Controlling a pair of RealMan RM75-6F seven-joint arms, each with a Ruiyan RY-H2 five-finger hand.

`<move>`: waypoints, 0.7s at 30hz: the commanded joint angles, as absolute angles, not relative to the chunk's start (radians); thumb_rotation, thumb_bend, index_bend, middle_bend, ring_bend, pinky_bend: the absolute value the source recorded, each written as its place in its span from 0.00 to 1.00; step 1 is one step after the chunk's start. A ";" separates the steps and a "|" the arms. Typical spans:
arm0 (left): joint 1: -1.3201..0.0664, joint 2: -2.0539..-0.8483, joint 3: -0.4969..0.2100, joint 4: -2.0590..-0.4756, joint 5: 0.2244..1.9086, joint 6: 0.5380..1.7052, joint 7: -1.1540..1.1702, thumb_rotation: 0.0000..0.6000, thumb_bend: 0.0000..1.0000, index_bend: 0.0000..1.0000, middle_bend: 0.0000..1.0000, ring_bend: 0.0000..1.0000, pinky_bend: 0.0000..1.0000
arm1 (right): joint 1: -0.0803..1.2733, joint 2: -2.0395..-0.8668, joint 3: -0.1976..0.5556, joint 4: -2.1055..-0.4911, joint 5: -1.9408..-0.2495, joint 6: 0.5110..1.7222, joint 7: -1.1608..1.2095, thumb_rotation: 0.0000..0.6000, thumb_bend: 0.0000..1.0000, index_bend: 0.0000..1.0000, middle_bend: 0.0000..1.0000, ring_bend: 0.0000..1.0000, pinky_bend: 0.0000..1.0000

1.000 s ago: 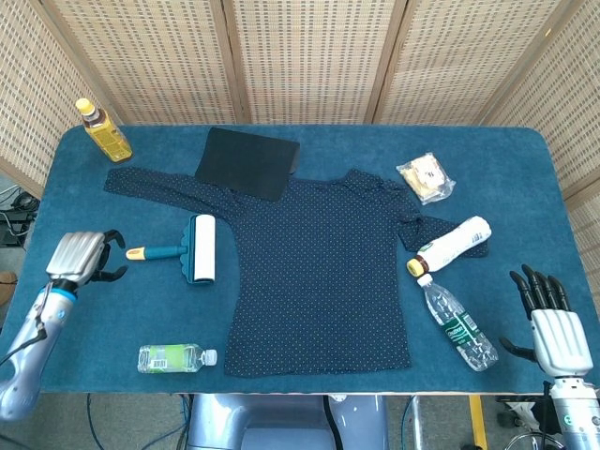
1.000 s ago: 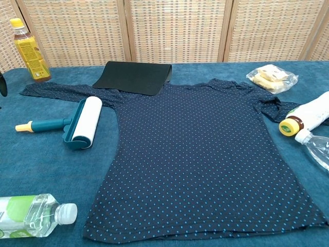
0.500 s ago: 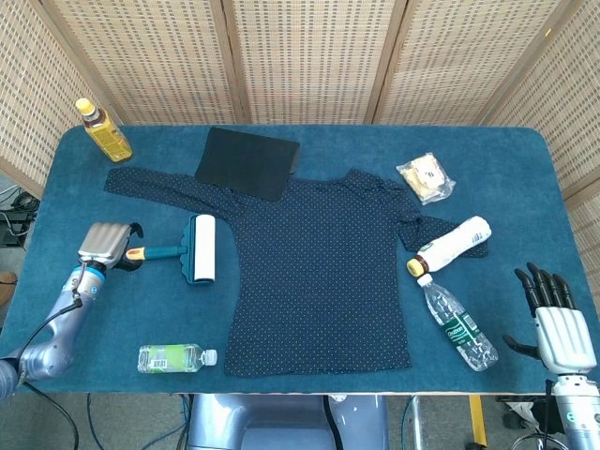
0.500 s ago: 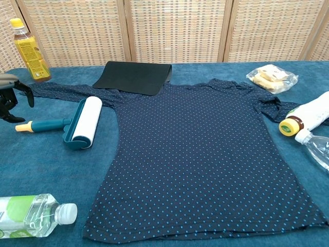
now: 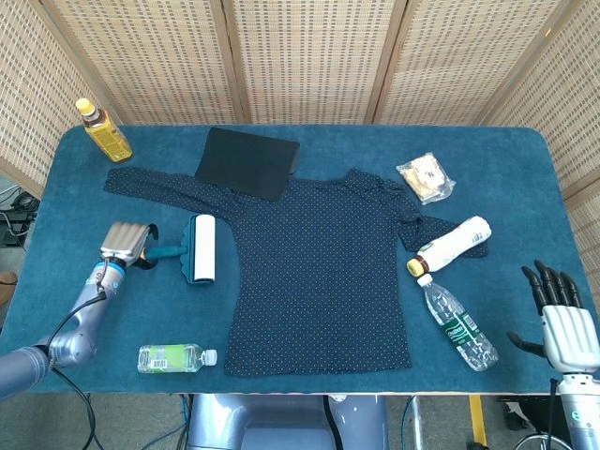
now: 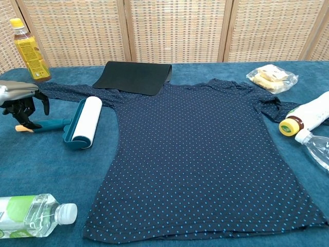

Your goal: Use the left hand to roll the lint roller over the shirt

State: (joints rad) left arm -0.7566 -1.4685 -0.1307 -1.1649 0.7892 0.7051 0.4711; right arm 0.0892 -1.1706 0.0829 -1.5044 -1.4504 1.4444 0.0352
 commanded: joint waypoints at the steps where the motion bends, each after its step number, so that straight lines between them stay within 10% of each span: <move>1: -0.765 -1.480 -0.124 -1.152 0.783 0.699 0.474 1.00 0.30 0.39 0.82 0.68 0.70 | 0.089 -1.170 0.084 -1.503 -1.449 1.444 0.037 1.00 0.09 0.00 0.00 0.00 0.00; 16: -0.785 -1.536 -0.093 -1.086 0.777 0.682 0.474 1.00 0.30 0.40 0.82 0.68 0.70 | 0.089 -1.175 0.085 -1.494 -1.453 1.448 0.041 1.00 0.09 0.00 0.00 0.00 0.00; 21: -0.786 -1.551 -0.080 -1.075 0.776 0.682 0.483 1.00 0.43 0.45 0.82 0.68 0.70 | 0.088 -1.176 0.084 -1.495 -1.459 1.455 0.046 1.00 0.09 0.00 0.00 0.00 0.00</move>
